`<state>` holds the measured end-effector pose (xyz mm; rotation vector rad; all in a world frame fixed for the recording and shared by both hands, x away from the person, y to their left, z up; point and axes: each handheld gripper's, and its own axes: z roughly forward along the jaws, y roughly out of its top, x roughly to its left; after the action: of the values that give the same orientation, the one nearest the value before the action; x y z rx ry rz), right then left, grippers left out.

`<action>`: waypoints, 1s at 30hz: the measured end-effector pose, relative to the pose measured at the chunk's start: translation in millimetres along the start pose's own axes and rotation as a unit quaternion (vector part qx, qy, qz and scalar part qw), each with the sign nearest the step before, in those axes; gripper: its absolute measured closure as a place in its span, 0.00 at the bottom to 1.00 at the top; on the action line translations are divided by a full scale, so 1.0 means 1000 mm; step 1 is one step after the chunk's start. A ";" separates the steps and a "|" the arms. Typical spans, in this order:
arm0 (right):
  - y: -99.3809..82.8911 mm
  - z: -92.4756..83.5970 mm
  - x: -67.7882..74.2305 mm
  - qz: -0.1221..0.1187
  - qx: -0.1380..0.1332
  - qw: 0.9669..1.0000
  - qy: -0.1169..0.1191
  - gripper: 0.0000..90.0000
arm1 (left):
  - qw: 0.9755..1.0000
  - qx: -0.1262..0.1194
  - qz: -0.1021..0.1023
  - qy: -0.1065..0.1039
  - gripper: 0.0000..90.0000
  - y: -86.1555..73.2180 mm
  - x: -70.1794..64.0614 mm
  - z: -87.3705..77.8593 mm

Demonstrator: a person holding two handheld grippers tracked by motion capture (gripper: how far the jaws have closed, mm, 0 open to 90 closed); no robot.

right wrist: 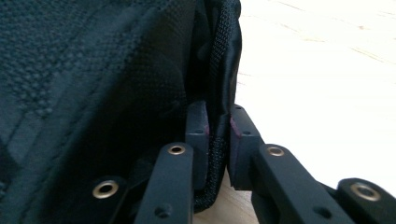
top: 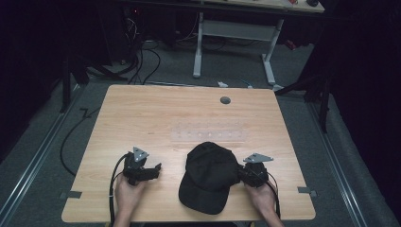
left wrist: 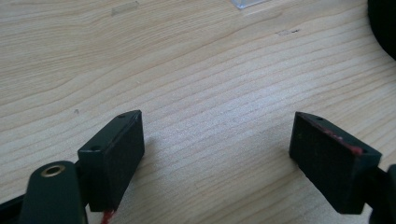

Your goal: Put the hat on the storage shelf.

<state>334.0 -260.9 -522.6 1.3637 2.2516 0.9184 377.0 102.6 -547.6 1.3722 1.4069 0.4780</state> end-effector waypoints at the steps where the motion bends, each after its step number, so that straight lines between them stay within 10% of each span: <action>1: 0.000 0.000 0.001 0.001 0.001 1.000 0.000 0.92 | 1.000 0.000 0.000 0.000 0.20 0.000 0.000 0.000; 30: 0.010 -0.010 -0.011 0.004 -0.024 0.999 0.042 0.94 | 1.000 0.000 0.000 0.000 0.20 0.000 0.000 0.000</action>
<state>339.9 -270.8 -508.3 1.3375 2.2722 1.0437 377.0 102.7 -547.5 1.3720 1.4069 0.4781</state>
